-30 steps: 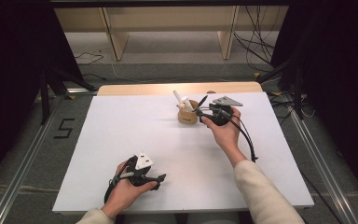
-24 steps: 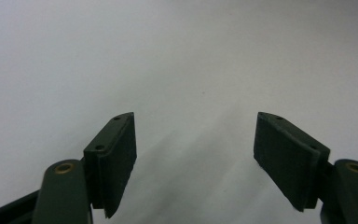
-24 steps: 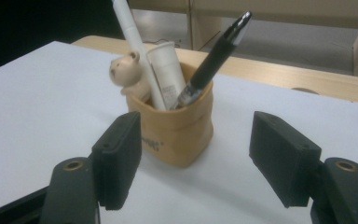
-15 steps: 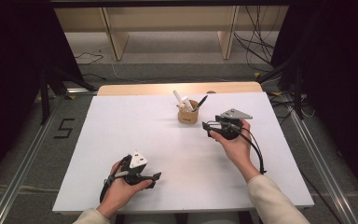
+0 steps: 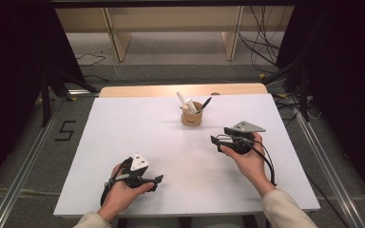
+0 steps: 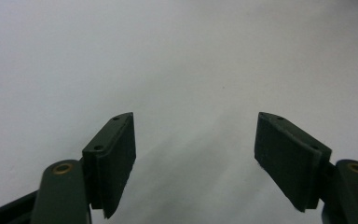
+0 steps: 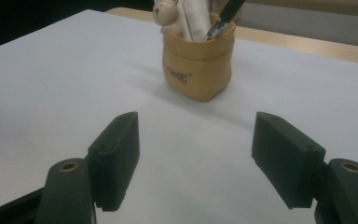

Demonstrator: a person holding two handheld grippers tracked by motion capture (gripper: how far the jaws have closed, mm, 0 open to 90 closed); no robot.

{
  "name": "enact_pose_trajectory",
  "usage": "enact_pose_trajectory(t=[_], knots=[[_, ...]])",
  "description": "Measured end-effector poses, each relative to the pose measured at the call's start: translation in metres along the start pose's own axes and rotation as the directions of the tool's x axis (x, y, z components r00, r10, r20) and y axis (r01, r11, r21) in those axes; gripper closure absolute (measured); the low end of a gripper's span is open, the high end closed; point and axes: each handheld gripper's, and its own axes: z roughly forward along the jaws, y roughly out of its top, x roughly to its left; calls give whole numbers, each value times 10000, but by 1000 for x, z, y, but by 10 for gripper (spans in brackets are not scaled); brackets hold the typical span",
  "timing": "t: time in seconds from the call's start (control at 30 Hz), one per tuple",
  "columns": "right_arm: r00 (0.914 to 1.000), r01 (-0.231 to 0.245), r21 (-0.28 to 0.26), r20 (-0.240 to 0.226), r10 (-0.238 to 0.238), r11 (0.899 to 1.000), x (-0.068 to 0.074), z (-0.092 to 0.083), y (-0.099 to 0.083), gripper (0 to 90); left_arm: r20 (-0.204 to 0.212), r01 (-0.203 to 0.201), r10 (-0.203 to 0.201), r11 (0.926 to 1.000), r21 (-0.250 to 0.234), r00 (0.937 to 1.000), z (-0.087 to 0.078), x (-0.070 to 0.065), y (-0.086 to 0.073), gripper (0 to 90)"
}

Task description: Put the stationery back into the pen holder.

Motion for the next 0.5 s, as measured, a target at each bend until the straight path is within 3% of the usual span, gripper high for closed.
enact_pose_trajectory(t=[0.5], knots=[[9984,71,442,-566,-46,9990,1,-32,-26,301,-49,128,-128,9999,7,9999,-4,7,-2,282]])
